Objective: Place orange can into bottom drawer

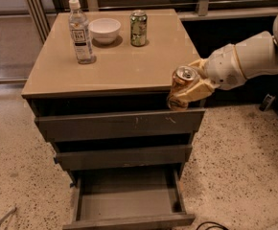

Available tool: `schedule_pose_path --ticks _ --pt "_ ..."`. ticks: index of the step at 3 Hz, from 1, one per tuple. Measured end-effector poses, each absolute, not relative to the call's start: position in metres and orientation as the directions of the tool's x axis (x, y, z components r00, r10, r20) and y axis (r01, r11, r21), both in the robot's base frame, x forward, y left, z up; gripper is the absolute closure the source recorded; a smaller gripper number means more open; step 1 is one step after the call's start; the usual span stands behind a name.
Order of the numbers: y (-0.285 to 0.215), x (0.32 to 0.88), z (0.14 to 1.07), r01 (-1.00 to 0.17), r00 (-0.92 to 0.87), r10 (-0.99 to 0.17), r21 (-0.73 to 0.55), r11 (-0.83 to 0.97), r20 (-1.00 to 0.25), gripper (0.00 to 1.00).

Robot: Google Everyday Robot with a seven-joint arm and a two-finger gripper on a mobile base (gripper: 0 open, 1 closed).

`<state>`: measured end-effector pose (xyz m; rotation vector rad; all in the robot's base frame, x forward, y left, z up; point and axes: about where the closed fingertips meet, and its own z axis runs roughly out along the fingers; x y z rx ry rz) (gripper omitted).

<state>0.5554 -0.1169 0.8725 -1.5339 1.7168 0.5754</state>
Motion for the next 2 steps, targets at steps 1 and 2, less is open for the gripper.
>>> schedule_pose_path --ticks 1,2 --pt "-0.118 0.555 0.871 -0.972 -0.005 -0.636 -0.145 0.183 -0.772 1.00" --pt "-0.110 0.554 0.845 -0.978 0.013 -0.642 -0.145 0.153 -0.767 1.00"
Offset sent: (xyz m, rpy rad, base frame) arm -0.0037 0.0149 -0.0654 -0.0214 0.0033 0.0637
